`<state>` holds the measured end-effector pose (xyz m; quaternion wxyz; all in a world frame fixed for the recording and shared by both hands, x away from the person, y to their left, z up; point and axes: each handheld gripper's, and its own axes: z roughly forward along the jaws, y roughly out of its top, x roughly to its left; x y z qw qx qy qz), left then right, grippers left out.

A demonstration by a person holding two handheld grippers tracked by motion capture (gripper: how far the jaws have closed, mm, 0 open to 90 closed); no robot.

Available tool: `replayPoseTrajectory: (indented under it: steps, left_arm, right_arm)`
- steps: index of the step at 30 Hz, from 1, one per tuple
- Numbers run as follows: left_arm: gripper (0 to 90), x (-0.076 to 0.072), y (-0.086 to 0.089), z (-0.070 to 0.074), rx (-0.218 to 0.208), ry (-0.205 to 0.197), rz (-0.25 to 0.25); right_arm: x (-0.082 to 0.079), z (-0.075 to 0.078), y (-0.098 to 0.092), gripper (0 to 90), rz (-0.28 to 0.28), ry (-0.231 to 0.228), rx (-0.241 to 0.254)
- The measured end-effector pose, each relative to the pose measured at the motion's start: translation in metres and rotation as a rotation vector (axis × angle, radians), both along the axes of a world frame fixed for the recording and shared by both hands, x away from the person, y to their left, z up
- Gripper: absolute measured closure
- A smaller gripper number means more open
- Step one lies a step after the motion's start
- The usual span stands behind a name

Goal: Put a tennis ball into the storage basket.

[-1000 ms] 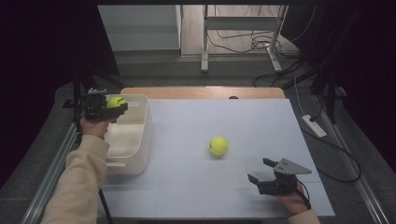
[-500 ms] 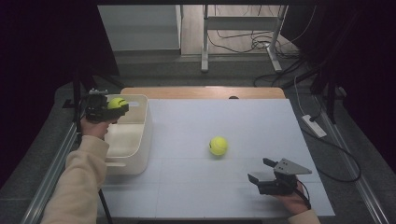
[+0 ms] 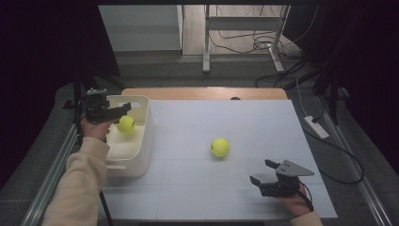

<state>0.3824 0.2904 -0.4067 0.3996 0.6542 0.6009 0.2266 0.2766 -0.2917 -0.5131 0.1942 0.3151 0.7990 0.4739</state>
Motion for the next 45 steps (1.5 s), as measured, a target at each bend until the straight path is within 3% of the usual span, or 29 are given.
replayPoseTrajectory:
  steps: [6, 13, 23, 37, 45]
  left_arm:
    - [10.1, -0.005, -0.006, 0.005, -0.034, -0.020, -0.043]
    - [10.3, -0.011, -0.010, 0.009, -0.038, -0.037, -0.072]
    - [9.0, -0.026, -0.020, 0.016, -0.075, -0.099, -0.151]
    - [8.4, -0.043, -0.046, 0.026, -0.077, -0.158, -0.280]
    - [8.8, -0.051, -0.055, 0.029, -0.089, -0.185, -0.320]
  right_arm:
    - [0.000, 0.000, 0.000, 12.7, -0.002, -0.003, 0.000]
    - [-0.001, 0.000, 0.000, 12.6, 0.000, -0.005, 0.000]
    - [-0.001, 0.001, 0.000, 12.7, 0.000, -0.005, 0.011]
    - [0.001, 0.001, 0.001, 12.6, -0.004, -0.004, 0.013]
    - [0.003, 0.002, 0.003, 12.7, 0.000, -0.009, 0.012]
